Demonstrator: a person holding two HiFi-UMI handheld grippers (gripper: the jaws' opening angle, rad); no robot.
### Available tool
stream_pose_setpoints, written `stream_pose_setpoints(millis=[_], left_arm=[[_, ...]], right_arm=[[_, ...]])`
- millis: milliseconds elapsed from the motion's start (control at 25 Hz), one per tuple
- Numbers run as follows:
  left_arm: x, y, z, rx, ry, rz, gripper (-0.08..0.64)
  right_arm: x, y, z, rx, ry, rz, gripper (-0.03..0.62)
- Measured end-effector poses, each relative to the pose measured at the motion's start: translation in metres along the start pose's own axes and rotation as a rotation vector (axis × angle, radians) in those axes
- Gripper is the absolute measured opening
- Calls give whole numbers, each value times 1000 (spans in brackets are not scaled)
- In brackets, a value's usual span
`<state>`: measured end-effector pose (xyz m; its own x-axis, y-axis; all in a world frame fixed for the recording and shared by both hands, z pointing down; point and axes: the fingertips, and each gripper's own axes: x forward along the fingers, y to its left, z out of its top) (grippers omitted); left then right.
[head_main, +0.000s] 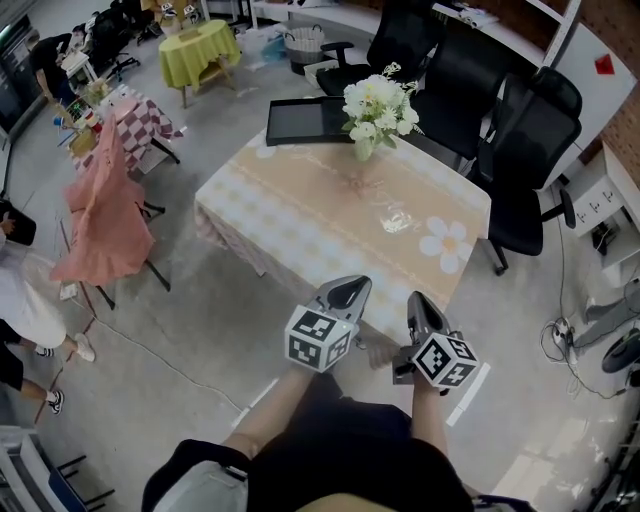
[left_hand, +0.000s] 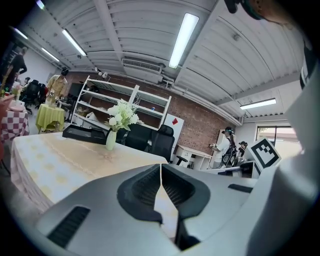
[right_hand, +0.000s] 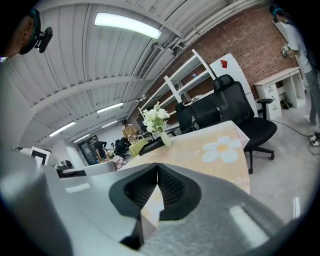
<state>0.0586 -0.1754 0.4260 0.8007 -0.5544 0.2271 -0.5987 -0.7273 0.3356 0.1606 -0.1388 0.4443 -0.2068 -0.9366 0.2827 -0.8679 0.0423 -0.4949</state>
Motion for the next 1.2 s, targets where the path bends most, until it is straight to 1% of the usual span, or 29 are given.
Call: stream_pose_setpoints(millis=[240,520,800,1000,1200], left_arm=[[18,29,15,15,0,-7,17],[29,53,18,29,17,1,17],[24,57,1,16,49,1,17],[17,61,-10,-2,64,19,17],[19,64,-8,-18,58,31,17]], right_arm=[[31,-7,15,12,-37,-32,5],[54,-11,19,32,-57,-41,5],[54,-21,7,52,-39,-71,5],[56,-22,0,51,-14,-71,5],[62,-21,-1,38,16,-62,5]])
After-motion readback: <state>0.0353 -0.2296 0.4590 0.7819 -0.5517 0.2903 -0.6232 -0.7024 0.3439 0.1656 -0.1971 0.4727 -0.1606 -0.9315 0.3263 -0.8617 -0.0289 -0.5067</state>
